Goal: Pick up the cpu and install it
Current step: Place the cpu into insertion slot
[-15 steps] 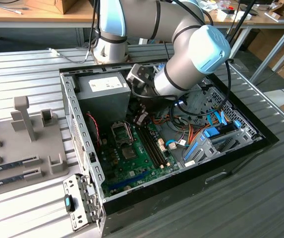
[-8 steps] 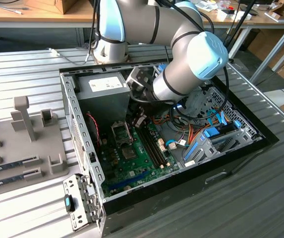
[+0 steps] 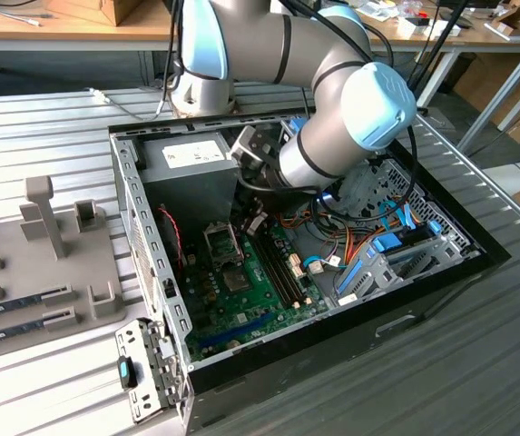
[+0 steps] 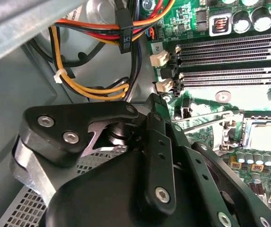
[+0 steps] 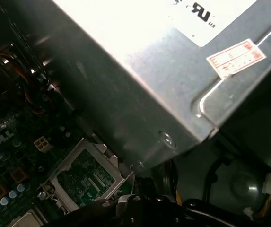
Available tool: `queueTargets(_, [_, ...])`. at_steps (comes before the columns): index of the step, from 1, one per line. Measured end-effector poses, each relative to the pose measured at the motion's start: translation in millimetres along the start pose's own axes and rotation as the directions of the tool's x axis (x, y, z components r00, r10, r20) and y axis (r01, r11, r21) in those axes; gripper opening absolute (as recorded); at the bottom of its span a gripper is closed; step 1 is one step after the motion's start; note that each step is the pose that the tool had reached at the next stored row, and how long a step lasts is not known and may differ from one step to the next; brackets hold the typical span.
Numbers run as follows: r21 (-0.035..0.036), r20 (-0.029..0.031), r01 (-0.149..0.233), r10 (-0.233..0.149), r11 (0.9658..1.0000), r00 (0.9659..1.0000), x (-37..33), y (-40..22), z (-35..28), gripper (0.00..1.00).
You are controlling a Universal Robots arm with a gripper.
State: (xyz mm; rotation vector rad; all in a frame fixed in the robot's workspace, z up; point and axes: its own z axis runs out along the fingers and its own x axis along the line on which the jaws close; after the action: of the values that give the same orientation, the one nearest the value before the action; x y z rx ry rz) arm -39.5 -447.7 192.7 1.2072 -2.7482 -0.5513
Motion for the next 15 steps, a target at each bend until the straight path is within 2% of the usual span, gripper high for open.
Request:
queueTargets(9, [0.0005, 0.0001, 0.000, 0.000, 1.0000, 1.0000, 3.0, 1.8, 0.1, 0.11])
queueTargets(15, [0.0033, -0.0027, -0.001, 0.001, 1.0000, 1.0000, 2.7, 3.4, -4.2, 0.11])
